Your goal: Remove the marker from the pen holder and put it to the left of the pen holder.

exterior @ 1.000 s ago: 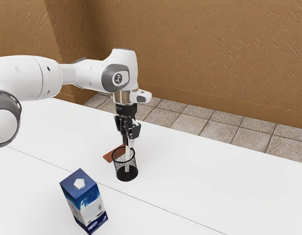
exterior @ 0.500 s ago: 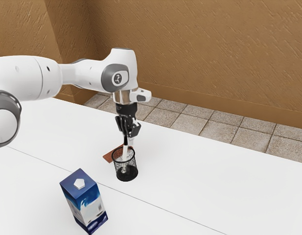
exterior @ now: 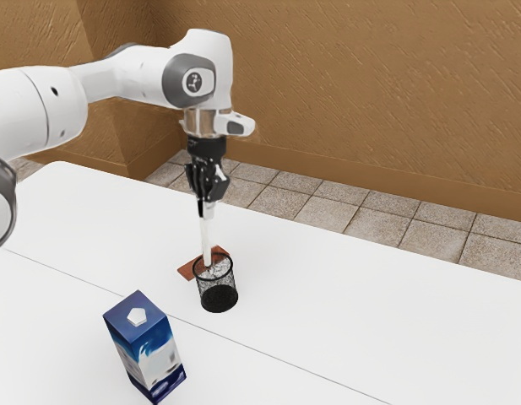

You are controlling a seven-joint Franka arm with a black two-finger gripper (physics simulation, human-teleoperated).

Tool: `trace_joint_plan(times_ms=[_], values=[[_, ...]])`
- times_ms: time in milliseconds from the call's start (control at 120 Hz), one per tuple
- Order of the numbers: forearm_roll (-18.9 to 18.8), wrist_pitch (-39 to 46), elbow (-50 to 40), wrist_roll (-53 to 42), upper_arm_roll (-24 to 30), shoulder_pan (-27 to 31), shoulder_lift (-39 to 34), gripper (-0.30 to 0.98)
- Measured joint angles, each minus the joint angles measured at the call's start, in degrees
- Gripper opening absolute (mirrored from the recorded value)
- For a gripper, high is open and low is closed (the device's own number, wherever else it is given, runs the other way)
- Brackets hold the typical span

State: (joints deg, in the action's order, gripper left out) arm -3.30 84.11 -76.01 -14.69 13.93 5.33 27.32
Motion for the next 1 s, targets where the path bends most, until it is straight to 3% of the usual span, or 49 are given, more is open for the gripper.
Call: trace_joint_plan(times_ms=[217, 408, 600, 867, 1000], values=[[-4.4, -12.8, 5.2, 0.4, -0.5, 0.5, -0.9, -0.06], [-7.0, -21.1, 5.6, 0.6, -9.3, 0.6, 4.0, -0.06], [-8.1, -25.2, 8.1, 0.6, -14.2, 0.8, 10.4, -0.06], [-8.3, -27.4, 8.4, 0.6, -14.6, 2.0, 15.0, -0.05], [-7.9, -27.7, 8.4, 0.7, -14.5, 2.1, 15.8, 0.21]])
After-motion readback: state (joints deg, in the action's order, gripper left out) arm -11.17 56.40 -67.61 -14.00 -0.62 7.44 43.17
